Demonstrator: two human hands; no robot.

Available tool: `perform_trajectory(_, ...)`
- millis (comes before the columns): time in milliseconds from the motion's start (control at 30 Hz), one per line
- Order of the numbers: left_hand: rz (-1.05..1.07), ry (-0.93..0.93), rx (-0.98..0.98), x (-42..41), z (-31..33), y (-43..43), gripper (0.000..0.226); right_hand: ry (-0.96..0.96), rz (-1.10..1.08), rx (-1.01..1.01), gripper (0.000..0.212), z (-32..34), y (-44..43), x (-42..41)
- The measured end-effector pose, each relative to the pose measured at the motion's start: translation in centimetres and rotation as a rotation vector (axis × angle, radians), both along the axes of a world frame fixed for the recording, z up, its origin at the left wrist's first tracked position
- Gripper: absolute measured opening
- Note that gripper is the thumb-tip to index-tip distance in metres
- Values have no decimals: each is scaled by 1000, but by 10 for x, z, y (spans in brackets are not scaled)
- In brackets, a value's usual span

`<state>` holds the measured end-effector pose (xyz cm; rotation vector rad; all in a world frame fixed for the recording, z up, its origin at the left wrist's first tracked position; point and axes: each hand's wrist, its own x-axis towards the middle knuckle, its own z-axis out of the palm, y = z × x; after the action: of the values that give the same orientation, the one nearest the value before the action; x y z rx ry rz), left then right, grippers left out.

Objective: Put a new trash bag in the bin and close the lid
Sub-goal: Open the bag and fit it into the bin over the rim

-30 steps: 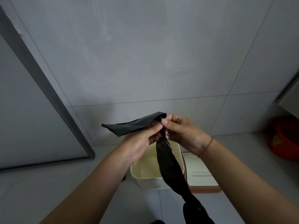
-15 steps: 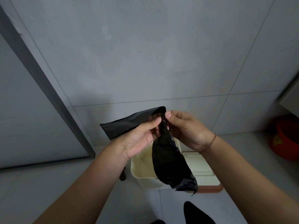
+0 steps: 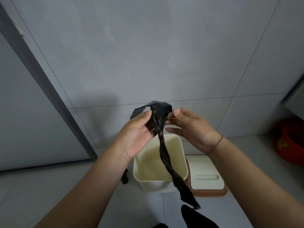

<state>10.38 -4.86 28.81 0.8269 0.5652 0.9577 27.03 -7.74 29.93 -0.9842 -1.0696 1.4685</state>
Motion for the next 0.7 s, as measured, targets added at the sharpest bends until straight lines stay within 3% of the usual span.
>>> perform_trajectory(133,99,119,91,12,-3,-3,16,-357,-48,71,41,-4,1,-16)
perform_trajectory(300,143,183,162,10,2,-2,15,-478,-192,160,7,-7,2,-16)
perform_trajectory(433,145,220,161,10,-3,-3,13,-580,-285,206,18,-10,2,-16)
perform_trajectory(700,160,97,73,7,-7,-3,17,-378,-351,107,23,-12,4,-11)
